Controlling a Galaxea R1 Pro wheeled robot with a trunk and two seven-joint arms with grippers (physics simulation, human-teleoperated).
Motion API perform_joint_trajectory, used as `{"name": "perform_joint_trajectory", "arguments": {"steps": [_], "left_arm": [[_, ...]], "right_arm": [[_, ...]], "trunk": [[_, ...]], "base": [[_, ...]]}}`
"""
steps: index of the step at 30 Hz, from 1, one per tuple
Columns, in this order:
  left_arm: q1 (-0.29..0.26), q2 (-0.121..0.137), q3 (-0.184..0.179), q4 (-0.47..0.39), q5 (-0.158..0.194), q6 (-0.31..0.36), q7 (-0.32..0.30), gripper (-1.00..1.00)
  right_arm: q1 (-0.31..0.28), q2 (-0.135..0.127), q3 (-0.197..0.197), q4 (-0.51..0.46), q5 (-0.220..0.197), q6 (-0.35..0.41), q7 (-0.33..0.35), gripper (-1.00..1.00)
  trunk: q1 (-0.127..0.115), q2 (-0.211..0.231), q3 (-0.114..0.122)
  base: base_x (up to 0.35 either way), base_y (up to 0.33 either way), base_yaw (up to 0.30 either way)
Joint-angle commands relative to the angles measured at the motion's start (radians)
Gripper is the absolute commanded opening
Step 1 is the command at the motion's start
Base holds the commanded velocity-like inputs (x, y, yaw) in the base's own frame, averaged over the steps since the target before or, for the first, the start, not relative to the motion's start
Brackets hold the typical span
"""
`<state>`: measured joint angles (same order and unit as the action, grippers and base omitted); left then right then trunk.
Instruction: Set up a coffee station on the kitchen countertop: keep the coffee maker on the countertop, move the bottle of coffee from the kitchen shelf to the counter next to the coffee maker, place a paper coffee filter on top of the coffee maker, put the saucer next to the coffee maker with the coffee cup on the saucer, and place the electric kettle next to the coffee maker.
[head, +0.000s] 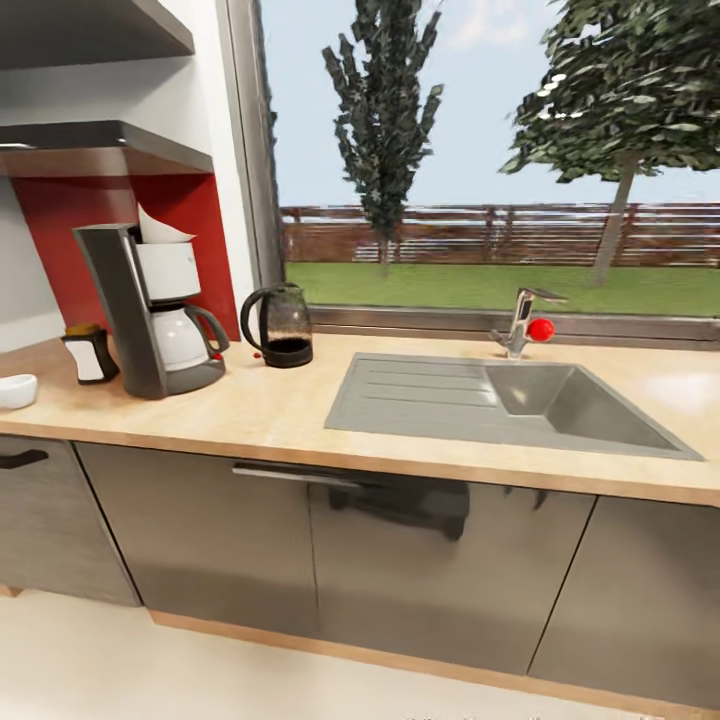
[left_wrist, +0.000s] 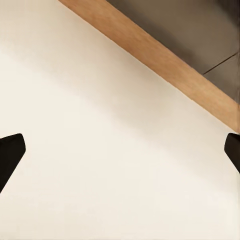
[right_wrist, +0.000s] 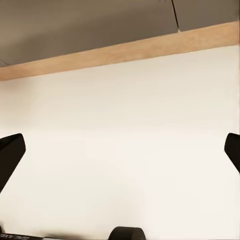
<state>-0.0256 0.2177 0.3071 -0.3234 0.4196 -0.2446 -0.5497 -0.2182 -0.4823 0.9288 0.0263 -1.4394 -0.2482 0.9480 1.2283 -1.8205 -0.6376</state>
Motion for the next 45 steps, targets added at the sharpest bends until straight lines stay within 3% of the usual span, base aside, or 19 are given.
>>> {"name": "perform_joint_trajectory", "arguments": {"steps": [1, 11, 18, 38, 45], "left_arm": [[-0.001, 0.0, 0.002, 0.001, 0.007, 0.001, -0.007, 1.0], [0.0, 0.0, 0.0, 0.001, 0.007, 0.0, -0.007, 1.0], [0.0, 0.0, 0.0, 0.001, 0.007, 0.001, -0.007, 1.0], [-0.001, 0.0, -0.001, 0.001, 0.007, 0.001, -0.007, 1.0], [0.0, 0.0, -0.002, 0.001, 0.007, 0.001, -0.006, 1.0]], "right_arm": [[-0.001, 0.001, 0.008, 0.003, -0.004, -0.006, 0.004, 1.0], [-0.001, 0.001, 0.008, 0.003, -0.004, -0.006, 0.003, 1.0], [-0.001, 0.001, 0.008, 0.003, -0.004, -0.006, 0.003, 1.0], [-0.001, 0.001, 0.008, 0.003, -0.004, -0.006, 0.003, 1.0], [-0.001, 0.001, 0.008, 0.003, -0.004, -0.006, -0.002, 1.0]], "trunk": [[0.0, 0.0, -0.001], [0.0, 0.0, -0.001], [0.0, 0.0, -0.001], [0.0, 0.0, -0.001], [0.0, 0.0, -0.001]], "base": [[0.0, -0.006, -0.282], [0.0, -0.082, -0.207], [0.0, -0.283, -0.077], [0.0, -0.303, -0.271], [0.0, -0.304, -0.106]]}}
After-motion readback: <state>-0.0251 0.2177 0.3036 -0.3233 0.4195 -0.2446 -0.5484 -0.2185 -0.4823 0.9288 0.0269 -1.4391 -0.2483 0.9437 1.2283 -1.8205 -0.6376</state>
